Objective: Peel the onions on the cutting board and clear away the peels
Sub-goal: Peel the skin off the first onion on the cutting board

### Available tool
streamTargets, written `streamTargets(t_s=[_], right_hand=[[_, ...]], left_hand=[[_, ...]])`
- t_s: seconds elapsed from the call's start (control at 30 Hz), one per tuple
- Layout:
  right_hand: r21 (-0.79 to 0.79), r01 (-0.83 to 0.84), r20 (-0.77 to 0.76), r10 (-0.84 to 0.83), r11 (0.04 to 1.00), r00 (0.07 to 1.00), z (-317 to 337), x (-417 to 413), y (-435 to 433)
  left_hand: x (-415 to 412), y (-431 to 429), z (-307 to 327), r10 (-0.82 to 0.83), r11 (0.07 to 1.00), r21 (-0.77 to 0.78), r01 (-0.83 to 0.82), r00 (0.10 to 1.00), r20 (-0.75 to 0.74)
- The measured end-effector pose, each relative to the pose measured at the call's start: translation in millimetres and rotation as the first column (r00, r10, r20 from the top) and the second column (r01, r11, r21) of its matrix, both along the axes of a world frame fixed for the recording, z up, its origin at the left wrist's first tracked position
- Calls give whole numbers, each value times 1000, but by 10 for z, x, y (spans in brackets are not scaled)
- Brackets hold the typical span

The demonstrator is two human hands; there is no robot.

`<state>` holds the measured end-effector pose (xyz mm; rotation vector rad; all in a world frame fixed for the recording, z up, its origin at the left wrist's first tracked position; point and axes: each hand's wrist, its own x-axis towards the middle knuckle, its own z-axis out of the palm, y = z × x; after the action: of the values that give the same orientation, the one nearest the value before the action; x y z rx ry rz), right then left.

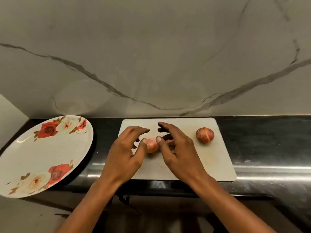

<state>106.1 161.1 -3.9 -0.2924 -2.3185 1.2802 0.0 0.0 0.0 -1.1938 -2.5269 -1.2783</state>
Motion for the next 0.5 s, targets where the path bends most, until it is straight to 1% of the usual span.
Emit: streamTargets(t_s=[0.07,0.17,0.3,0.4,0.5], right_hand=[[90,3,-3,-3,996,1000,-111,-66,-26],[164,12,-75,1,986,997,-290,-115,-70],[309,81,-189,-22,948,982,-485,-118,-130],[340,118,-238,-36,933,971,-519,-98,-136],[329,106,-219,-33,938,975,-502,-92,-122]], left_hand=[[-61,-6,-114,-44,999,-10,44,999,11],[-142,-37,-283,-139,989,-46,141,989,48],[-161,-53,-475,-177,984,15,177,984,17],[-183,-63,-531,-206,976,78,203,978,22],[-226,-85,-550,-224,966,152,211,972,74]])
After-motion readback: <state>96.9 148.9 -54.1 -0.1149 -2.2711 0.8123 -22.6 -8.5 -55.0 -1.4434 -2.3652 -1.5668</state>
